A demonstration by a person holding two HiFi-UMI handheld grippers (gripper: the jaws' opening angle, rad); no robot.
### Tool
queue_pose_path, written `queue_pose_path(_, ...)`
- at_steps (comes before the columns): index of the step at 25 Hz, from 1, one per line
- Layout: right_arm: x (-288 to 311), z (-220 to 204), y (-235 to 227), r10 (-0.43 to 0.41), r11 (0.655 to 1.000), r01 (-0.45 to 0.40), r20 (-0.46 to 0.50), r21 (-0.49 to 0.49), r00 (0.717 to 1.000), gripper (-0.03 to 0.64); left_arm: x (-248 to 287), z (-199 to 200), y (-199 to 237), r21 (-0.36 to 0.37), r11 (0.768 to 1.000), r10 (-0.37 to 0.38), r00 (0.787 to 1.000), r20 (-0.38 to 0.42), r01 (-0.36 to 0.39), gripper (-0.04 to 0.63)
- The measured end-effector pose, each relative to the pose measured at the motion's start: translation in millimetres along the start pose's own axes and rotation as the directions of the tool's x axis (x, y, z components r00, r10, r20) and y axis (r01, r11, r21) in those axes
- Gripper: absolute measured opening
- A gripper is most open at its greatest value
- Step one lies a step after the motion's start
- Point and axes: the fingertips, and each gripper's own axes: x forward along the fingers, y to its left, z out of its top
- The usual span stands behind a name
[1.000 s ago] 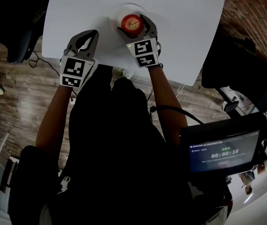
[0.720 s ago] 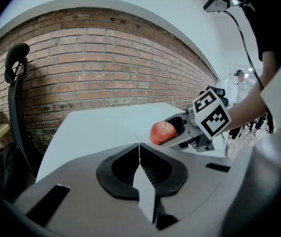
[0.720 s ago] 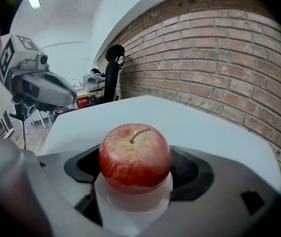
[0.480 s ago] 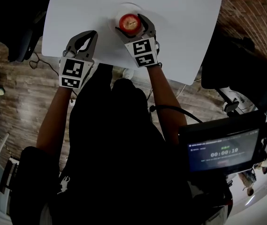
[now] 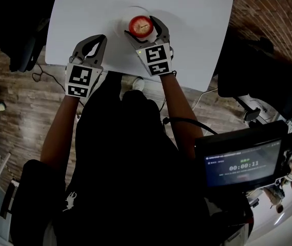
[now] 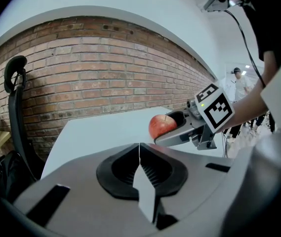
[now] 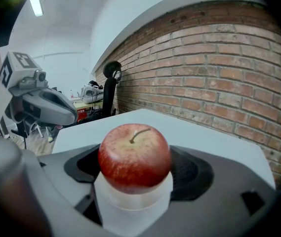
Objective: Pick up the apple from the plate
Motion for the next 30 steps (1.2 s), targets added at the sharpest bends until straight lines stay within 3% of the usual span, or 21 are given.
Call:
queue_pose_path(5, -23, 20, -5, -0.027, 1.000, 0.027, 0.056, 0.002, 0.998, 0.404, 0, 15, -10, 0.023, 1.000, -0.015, 0.999, 0.032, 0.014, 0.008)
queue_pose_path(14, -76, 47, -7, -0.068, 0.994, 0.055, 0.152, 0.090, 0.986, 0.404, -8, 34, -33, 0.043, 0.999, -0.030, 0.997, 0.066, 0.027, 0.008)
queue_pose_path(22, -127, 82, -7, -0.111, 0.991, 0.085, 0.266, 0.108, 0.958, 0.404, -17, 54, -47, 0.080, 0.996, -0.041, 0.993, 0.107, 0.032, 0.008)
queue_pose_path(30, -178, 91, -18, -0.165, 0.982, 0.123, 0.325, 0.146, 0.931, 0.403, -24, 69, -72, 0.097, 0.994, -0.058, 0.990, 0.126, 0.046, 0.008)
